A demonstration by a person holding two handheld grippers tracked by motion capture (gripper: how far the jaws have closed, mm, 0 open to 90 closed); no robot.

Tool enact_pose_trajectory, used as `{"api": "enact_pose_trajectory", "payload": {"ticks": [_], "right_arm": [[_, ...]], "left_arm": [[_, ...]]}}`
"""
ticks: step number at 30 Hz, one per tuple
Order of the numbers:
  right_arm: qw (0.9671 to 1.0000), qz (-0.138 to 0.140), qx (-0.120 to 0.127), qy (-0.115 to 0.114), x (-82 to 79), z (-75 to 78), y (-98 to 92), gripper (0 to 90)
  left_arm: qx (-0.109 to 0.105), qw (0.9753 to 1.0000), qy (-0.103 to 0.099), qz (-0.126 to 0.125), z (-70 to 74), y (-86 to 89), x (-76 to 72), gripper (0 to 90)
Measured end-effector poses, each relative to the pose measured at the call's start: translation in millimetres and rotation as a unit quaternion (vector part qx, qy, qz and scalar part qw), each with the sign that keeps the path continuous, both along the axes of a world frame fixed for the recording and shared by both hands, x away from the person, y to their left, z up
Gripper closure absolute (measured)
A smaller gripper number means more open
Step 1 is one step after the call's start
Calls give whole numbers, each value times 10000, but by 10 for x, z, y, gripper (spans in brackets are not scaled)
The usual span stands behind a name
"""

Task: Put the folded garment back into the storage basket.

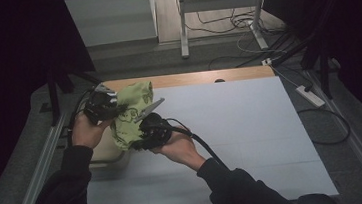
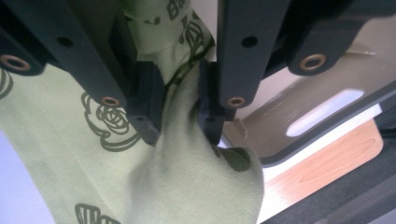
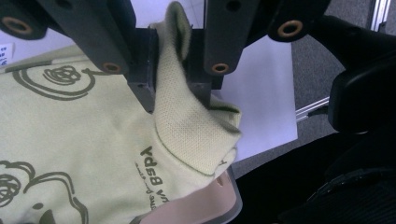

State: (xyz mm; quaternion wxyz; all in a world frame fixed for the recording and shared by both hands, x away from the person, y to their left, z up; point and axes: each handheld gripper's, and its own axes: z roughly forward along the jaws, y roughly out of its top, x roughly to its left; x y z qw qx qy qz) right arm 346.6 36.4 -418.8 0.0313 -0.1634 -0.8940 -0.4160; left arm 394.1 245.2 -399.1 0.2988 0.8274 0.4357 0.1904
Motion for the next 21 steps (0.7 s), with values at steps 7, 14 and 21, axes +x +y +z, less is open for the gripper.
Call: {"api": "enact_pose_trajectory", "payload": {"ticks": [7,14,21], "right_arm": [[10000,54,1,-4,6,-11,174,774],[10000,84,13,-8,12,-36,290,774],[9999,99,40,2,21,-65,409,773]], "left_arm": [[-7,9999,38,124,-9,148,-13,730],[9,9997,59,244,-29,282,-30,730],[38,9993,91,348,-56,391,-35,730]]}}
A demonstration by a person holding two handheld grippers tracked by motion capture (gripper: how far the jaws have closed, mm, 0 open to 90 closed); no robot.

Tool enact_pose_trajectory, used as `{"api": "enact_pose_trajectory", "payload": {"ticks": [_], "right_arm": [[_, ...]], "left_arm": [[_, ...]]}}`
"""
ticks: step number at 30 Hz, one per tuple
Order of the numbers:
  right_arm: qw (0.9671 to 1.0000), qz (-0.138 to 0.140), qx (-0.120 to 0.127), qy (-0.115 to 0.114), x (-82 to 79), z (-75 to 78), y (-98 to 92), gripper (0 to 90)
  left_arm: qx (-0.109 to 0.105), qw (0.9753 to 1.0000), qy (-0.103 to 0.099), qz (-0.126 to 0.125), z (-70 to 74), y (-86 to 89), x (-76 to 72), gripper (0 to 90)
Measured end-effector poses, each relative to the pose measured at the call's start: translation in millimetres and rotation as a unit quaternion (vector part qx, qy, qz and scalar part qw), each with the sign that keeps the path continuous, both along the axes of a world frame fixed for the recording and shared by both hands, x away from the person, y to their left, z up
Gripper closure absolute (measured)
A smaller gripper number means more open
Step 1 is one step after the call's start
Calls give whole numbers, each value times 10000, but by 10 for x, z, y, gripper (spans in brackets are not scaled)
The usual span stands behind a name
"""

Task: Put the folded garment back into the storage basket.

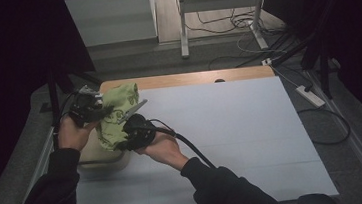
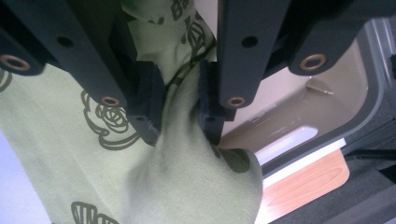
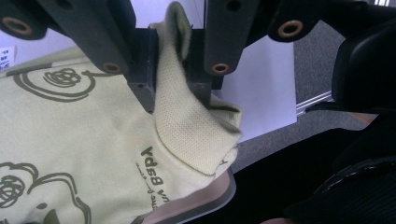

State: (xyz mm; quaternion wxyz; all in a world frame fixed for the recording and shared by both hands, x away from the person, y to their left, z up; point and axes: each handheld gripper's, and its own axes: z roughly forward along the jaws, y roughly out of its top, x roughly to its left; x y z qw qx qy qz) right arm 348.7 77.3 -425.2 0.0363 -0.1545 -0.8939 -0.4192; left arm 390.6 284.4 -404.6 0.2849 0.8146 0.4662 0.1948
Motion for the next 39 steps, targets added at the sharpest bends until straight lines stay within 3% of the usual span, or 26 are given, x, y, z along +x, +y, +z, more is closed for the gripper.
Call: {"api": "enact_pose_trajectory", "payload": {"ticks": [20,39], "right_arm": [[10000,4,34,10,4,-71,335,773],[10000,-8,-76,6,14,-183,581,772]], "left_arm": [[29,9997,66,239,-54,236,18,730],[3,9987,200,465,-213,428,40,729]]}}
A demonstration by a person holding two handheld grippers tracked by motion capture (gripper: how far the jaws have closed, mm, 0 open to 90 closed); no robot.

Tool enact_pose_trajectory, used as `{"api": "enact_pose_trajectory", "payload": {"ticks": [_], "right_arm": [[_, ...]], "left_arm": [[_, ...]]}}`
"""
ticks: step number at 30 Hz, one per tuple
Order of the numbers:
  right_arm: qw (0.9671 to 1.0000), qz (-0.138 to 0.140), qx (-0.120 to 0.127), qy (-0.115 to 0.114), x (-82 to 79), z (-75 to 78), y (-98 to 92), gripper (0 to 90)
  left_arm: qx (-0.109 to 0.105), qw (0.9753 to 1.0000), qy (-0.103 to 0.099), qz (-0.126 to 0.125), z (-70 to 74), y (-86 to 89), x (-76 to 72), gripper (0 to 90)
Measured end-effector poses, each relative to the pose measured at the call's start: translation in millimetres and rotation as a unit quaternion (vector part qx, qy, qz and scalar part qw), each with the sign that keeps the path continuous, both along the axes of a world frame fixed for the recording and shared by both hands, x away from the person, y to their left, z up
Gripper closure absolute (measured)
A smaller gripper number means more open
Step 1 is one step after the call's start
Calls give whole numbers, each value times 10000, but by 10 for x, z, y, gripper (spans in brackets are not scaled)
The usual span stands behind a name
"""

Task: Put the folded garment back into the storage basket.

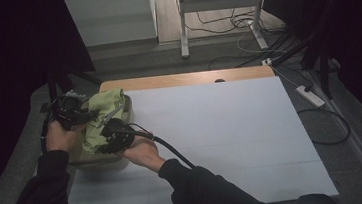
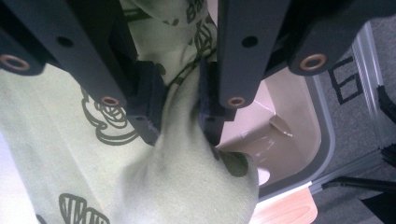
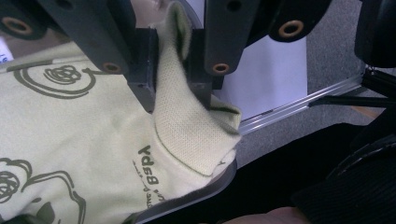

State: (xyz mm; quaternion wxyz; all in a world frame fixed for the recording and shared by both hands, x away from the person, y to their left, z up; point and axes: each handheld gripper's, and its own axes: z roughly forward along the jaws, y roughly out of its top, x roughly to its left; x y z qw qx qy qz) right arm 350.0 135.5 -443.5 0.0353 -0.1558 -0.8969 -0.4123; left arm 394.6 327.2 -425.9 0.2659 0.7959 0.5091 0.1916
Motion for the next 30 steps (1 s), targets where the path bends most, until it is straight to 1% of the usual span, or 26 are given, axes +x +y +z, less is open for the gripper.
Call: {"api": "enact_pose_trajectory", "payload": {"ticks": [7,19,26,30], "right_arm": [[10000,-15,-51,37,16,-83,54,771],[9997,-88,-186,101,46,-220,121,769],[9994,-127,-291,129,50,-291,152,766],[9992,-153,-356,105,47,-325,168,764]], "left_arm": [[-30,9999,66,93,-94,39,13,729],[-20,9997,186,181,-233,57,63,726],[18,9994,290,205,-315,58,92,724],[63,9991,355,216,-357,46,116,722]]}}
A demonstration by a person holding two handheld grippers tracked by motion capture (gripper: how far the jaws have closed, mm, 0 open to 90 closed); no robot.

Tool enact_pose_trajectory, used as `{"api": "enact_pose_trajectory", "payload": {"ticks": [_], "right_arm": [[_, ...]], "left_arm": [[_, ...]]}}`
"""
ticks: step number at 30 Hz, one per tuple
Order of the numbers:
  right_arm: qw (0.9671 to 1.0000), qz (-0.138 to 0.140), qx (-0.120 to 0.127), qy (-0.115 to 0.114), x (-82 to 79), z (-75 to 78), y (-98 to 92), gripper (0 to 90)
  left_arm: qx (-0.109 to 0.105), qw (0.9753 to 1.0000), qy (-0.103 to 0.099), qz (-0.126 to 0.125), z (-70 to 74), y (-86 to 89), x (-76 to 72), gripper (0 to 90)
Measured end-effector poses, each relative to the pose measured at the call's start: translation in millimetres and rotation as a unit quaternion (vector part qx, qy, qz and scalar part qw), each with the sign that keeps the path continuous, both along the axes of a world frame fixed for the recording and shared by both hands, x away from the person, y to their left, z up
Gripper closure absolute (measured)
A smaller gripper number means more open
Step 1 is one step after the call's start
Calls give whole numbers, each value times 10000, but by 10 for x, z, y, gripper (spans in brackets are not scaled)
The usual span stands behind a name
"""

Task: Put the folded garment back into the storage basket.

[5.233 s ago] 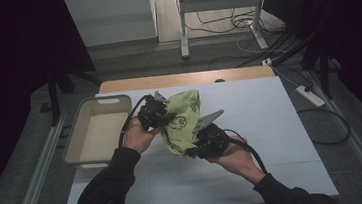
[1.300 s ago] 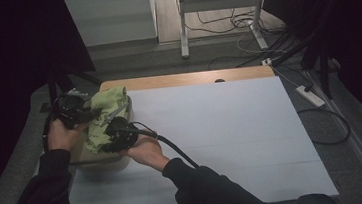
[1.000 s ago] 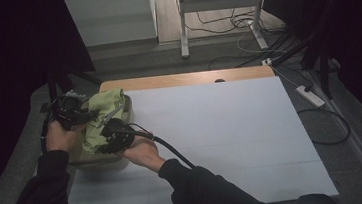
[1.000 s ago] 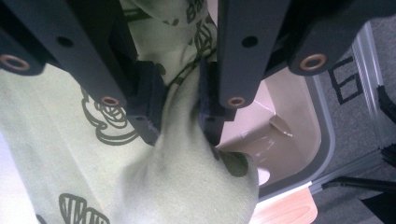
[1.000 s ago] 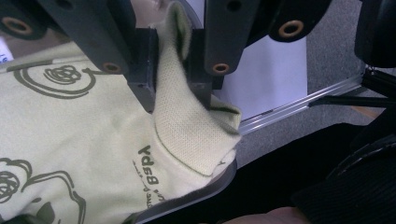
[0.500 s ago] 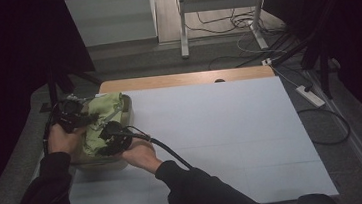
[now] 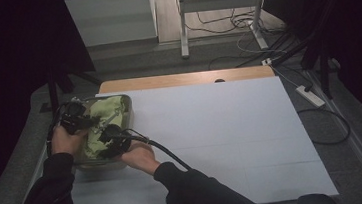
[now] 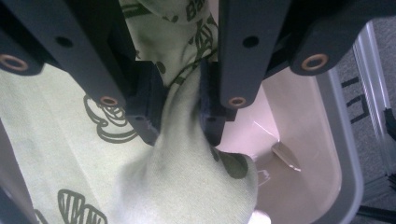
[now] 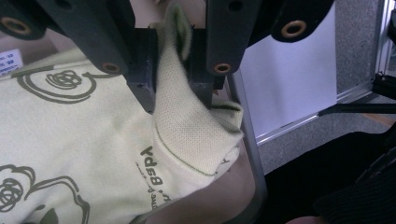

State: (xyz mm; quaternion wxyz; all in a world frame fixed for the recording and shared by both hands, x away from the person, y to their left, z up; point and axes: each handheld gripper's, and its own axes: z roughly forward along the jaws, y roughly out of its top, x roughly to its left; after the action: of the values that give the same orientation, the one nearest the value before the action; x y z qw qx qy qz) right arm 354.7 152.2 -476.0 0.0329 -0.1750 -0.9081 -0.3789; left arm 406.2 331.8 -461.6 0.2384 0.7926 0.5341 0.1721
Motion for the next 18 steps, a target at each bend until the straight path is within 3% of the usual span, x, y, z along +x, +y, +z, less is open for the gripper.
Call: {"api": "enact_pose_trajectory", "payload": {"ticks": [7,15,18], "right_arm": [[10000,-69,-61,-26,23,-34,5,720],[9997,-189,144,-112,24,3,-6,570],[9992,-247,245,-179,33,37,-26,520]], "left_arm": [[92,9999,38,66,-60,-39,55,696],[438,9985,-280,168,-54,-122,94,430],[375,9983,-397,220,-22,-114,88,365]]}}
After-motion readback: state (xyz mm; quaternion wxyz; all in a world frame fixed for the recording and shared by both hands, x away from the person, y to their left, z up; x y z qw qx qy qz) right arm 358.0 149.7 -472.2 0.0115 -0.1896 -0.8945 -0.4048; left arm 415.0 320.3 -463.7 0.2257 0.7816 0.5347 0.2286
